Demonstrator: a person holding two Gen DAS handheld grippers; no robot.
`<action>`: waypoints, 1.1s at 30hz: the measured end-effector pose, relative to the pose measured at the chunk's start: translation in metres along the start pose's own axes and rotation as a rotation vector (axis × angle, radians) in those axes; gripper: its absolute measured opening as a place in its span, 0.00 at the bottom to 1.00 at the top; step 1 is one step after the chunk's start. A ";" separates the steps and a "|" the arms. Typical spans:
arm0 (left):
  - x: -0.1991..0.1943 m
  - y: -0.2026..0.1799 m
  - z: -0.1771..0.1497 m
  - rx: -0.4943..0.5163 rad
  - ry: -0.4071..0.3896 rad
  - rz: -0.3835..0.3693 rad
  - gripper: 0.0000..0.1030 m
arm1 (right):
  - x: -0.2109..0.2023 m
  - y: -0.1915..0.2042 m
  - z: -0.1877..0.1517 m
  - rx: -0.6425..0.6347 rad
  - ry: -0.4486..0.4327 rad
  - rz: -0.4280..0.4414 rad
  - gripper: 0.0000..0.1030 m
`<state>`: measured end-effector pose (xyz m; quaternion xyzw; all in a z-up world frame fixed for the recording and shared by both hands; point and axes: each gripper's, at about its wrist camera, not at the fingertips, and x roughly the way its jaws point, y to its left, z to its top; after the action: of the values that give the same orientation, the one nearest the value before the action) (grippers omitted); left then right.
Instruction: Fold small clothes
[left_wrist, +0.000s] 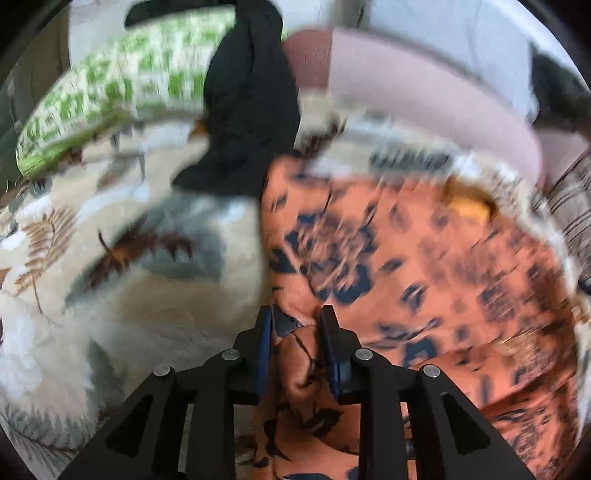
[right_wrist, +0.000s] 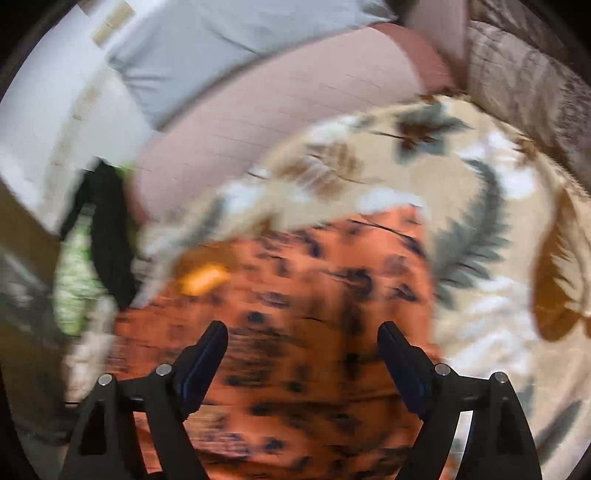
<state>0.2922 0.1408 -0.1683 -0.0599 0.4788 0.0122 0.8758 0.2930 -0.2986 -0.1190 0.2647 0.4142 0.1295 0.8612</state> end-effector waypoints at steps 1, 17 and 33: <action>0.005 0.000 0.003 -0.018 -0.010 -0.008 0.31 | 0.013 -0.002 -0.001 0.015 0.043 0.104 0.84; -0.210 0.053 -0.171 -0.130 -0.104 -0.095 0.66 | -0.262 -0.016 -0.137 -0.029 -0.294 -0.062 0.82; -0.239 0.038 -0.229 -0.182 -0.155 -0.103 0.89 | -0.290 -0.043 -0.205 0.062 -0.097 -0.026 0.98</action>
<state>-0.0318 0.1604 -0.0934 -0.1626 0.4028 0.0150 0.9006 -0.0479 -0.3902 -0.0623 0.2917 0.3791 0.0926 0.8733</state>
